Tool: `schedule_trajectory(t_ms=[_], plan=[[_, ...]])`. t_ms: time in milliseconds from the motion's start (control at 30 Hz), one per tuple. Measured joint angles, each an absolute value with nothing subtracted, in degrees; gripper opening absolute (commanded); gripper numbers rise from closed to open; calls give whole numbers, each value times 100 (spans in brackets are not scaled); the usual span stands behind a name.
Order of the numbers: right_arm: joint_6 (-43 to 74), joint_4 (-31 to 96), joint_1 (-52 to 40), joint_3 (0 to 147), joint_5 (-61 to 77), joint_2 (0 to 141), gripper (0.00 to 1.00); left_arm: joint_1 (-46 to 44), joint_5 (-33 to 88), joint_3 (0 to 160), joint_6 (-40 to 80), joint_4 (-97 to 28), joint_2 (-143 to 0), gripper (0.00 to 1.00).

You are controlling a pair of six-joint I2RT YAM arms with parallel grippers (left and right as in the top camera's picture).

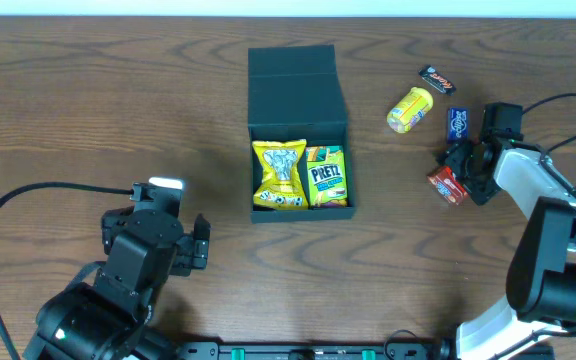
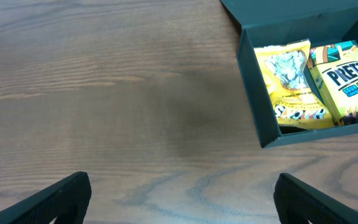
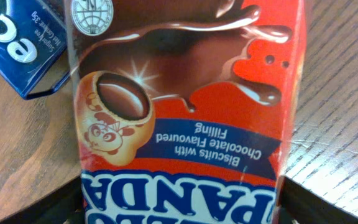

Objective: Pack container
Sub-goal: 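Grasp the HELLO PANDA box and carry it toward the black box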

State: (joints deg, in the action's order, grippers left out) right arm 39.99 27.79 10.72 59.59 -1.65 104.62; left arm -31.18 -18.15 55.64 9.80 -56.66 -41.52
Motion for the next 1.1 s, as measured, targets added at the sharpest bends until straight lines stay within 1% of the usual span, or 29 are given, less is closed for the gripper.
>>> schedule_trajectory(t_ms=[67,200,267,400,533,600,767,867,1000,1100], plan=[[3988,2768,1072,5959,-156,10462,66,-3118,-1815,5564,980,-5666,-4152,95],[3946,2790,1072,5961,-145,10462,59,-3118,-1815,5564,978,-5666,-4152,95],[3892,2919,1072,5996,-139,10462,59,-3118,-1815,5564,978,-5666,-4152,95],[3769,3533,1072,6239,-102,10488,54,-3118,-1815,5564,980,-5664,-4152,95],[3621,4434,1072,6904,-82,10556,50,-3118,-1817,5564,978,-5666,-4152,95],[3503,4718,1072,7295,-32,10556,47,-3118,-1815,5564,978,-5669,-4152,95],[3249,5260,1017,8110,178,10556,46,-3118,-1815,5564,978,-5666,-4152,95],[3135,5380,821,8449,325,10556,47,-3118,-1815,5564,978,-5669,-4152,95],[3074,5463,331,8735,473,10556,48,-3118,-1815,5564,978,-5666,-4152,95],[3052,5459,-268,8938,541,10556,47,-3118,-1815,5564,980,-5669,-4152,95]])
